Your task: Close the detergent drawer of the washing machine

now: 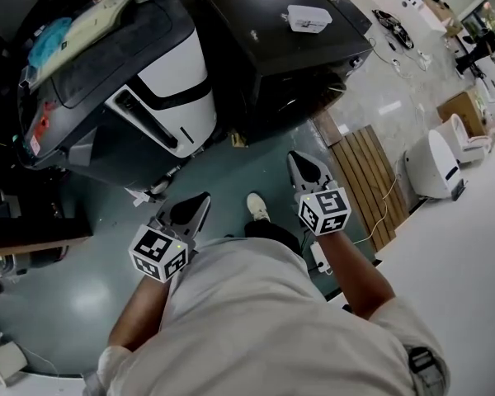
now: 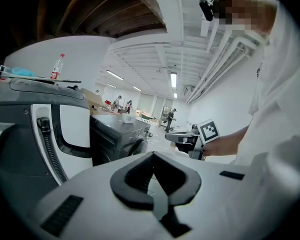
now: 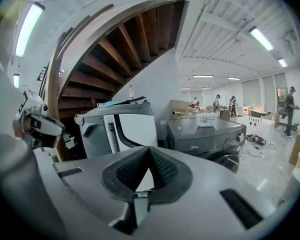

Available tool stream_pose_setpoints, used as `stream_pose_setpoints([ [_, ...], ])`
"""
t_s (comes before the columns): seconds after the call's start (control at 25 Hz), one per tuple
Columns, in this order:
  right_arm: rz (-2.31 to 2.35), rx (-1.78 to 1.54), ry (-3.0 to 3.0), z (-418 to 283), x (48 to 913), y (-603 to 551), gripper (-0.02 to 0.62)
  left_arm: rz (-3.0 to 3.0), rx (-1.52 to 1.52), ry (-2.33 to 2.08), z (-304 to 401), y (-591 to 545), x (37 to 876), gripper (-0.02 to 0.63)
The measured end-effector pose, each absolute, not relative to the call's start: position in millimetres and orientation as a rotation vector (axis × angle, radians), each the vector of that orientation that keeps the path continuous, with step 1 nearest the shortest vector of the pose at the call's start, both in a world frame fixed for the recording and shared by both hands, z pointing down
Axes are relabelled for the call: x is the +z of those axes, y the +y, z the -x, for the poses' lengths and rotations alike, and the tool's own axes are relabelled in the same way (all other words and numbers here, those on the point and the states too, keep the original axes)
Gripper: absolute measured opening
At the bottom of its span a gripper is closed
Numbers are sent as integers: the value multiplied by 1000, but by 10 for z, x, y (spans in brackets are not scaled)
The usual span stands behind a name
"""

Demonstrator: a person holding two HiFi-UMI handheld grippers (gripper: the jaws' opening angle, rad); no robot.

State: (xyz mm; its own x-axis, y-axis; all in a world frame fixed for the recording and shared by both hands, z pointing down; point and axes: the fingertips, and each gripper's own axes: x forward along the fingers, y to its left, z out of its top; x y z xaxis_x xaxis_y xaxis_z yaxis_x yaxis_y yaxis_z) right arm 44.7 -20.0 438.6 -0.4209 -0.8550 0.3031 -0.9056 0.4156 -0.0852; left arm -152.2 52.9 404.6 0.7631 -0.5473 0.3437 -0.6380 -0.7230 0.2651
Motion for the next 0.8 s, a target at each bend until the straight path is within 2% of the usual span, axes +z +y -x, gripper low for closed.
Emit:
stream_pose_setpoints([
  [0.4, -1479, 365, -2474, -135, 4286, 740, 5, -2616, 295, -815, 1626, 1029, 4052, -3],
  [0.8, -1460, 345, -2496, 54, 4217, 1182, 5, -2632, 306, -779, 1734, 1352, 4081, -2],
])
